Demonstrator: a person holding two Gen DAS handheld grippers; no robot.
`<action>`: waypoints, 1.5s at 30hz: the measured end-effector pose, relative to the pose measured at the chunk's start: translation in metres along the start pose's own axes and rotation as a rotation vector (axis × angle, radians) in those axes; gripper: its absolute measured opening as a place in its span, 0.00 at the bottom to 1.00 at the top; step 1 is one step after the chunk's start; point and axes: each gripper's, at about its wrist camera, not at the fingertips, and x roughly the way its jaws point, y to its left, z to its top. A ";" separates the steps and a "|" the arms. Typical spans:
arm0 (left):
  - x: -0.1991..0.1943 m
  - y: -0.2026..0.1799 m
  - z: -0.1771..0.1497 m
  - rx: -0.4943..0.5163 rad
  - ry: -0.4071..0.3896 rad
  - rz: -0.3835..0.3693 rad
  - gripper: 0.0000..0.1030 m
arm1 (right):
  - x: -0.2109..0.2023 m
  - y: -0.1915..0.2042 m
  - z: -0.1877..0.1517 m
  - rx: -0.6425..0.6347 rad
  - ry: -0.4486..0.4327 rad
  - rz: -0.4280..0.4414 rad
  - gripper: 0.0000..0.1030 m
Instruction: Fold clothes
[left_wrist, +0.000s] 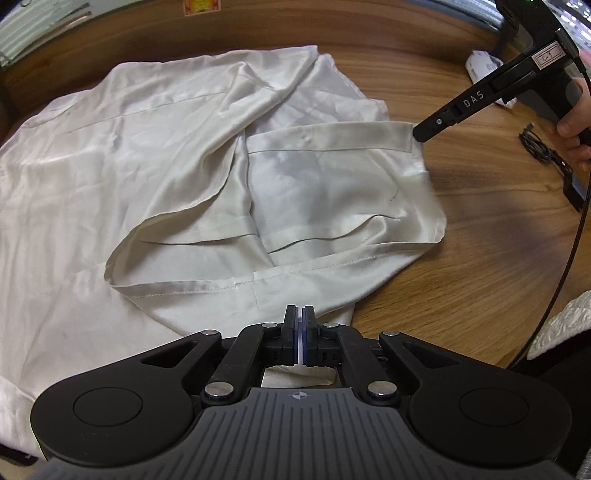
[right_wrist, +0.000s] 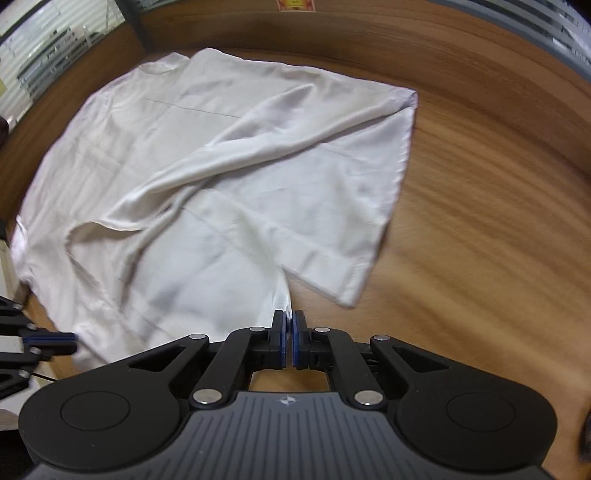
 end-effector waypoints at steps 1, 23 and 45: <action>0.001 -0.001 -0.001 -0.011 0.001 0.010 0.07 | 0.001 -0.004 0.002 -0.010 0.001 0.001 0.03; -0.006 0.051 0.002 -0.289 -0.019 0.230 0.37 | 0.003 -0.001 0.005 -0.111 -0.020 -0.049 0.37; 0.030 0.119 0.021 -0.342 -0.015 0.271 0.05 | 0.026 0.041 0.050 -0.054 -0.047 0.019 0.39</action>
